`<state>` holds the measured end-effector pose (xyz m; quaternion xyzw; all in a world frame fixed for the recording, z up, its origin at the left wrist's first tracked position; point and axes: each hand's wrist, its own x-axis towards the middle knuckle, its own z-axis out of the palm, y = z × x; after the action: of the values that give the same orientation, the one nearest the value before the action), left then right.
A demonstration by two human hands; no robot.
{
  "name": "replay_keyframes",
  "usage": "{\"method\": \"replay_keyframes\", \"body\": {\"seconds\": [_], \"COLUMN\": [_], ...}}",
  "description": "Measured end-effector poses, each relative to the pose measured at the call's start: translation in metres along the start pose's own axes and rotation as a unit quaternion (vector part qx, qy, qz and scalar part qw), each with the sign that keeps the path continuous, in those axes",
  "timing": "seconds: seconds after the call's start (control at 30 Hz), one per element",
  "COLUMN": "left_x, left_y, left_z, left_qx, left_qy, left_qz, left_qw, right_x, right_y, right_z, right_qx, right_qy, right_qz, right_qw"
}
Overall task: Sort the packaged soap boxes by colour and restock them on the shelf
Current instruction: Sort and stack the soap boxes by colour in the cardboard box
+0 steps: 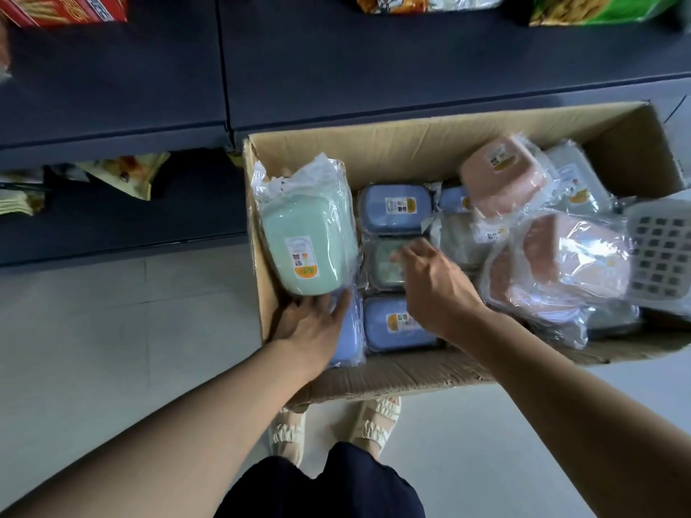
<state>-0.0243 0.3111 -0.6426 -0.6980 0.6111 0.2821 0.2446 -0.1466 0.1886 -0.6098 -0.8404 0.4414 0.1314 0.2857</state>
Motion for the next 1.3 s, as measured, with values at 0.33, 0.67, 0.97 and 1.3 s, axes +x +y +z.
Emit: {"method": "replay_keyframes", "body": {"seconds": [0.33,0.67,0.97,1.3], "left_x": [-0.005,0.005,0.008,-0.013], "left_y": [-0.033,-0.022,-0.032,-0.050], "left_z": [-0.032,-0.021,-0.038,-0.056], "left_qx": [-0.074,-0.078,-0.121,-0.185], "left_qy": [0.182,0.177,0.181,0.089], "left_qz": [-0.029,-0.030,-0.079,-0.004], "left_qw": [0.980,0.981,0.973,0.979], "right_x": [0.079,0.147,0.157,0.081], "right_y": [-0.001,0.003,0.006,-0.010], "right_z": [-0.014,0.010,0.022,-0.015], "right_qx": [-0.173,-0.284,-0.257,0.039], "right_qy": [0.057,0.022,0.053,0.205], "right_qz": [-0.016,0.003,0.007,-0.076], "right_qw": [0.983,0.959,0.965,0.975]}}
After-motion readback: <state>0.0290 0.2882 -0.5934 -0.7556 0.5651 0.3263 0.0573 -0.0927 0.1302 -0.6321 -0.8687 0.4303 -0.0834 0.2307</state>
